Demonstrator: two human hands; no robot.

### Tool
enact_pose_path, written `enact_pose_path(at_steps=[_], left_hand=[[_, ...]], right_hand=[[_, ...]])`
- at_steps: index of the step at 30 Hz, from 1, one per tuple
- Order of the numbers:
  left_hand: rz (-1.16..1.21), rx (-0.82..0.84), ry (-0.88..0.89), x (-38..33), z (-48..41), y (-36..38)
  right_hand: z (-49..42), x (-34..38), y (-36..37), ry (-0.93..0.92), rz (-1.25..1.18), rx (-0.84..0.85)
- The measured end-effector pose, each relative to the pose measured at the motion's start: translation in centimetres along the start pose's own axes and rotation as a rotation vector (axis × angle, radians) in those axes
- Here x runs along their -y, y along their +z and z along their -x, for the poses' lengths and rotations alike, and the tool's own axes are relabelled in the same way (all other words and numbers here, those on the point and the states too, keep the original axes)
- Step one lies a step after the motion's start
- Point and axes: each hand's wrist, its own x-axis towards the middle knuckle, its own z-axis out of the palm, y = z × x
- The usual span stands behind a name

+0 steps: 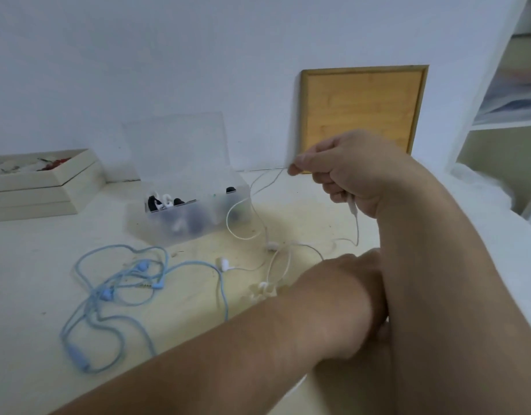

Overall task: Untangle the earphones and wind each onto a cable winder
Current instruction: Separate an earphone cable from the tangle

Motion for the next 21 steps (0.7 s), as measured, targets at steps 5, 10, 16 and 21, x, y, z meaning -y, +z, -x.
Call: enact_pose_path(at_steps=[5, 10, 16, 21], left_hand=[[0.255, -0.138, -0.101, 1.9, 3.0, -2.0], [1.128, -0.536, -0.106, 6.1, 9.1, -6.4], [1.639, -0.882, -0.322, 13.0, 11.9, -5.6], [1.677, -0.965, -0.409, 15.0, 12.9, -4.5]], right_hand=[[-0.8, -0.2, 0.6, -0.070, -0.129, -0.085], [-1.1, -0.4, 2.0, -0.104, -0.088, -0.104], [0.7, 0.9, 6.8, -0.176, 0.220, 0.066], [1.4, 1.0, 9.9, -0.238, 0.302, 0.294]])
